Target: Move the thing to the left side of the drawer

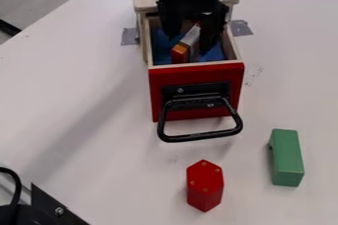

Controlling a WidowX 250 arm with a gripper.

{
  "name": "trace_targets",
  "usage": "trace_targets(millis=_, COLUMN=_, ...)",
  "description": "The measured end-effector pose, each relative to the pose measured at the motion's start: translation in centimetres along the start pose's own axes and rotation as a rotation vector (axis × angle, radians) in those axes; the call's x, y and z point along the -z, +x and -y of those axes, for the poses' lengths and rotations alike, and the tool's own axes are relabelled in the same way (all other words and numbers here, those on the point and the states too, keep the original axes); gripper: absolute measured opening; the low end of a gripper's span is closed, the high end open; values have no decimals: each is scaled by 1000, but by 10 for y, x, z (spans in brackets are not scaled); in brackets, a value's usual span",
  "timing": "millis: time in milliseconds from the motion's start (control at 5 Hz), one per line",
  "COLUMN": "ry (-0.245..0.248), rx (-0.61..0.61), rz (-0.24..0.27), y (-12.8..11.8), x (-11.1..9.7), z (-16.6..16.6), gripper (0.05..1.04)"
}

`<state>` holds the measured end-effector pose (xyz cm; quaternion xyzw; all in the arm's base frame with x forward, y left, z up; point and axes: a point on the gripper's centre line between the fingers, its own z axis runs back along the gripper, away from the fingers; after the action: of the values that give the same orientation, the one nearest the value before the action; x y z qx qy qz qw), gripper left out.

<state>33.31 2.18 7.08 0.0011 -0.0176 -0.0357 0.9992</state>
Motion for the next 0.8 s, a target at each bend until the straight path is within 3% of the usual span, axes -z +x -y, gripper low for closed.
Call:
trace_targets(millis=200, ry=1, rx=-7, rz=-2, y=14, x=8, z=1, gripper=948)
trace_targets(millis=400, ry=-1, rx=-22, rz=-3, y=17, x=18, z=0, gripper=683)
trace_targets(millis=600, ry=-30, rx=-22, rz=12, y=23, x=12, z=3, gripper=384)
trace_targets(millis=800, ry=-87, rx=-5, rz=8, y=24, x=4, z=2, gripper=365)
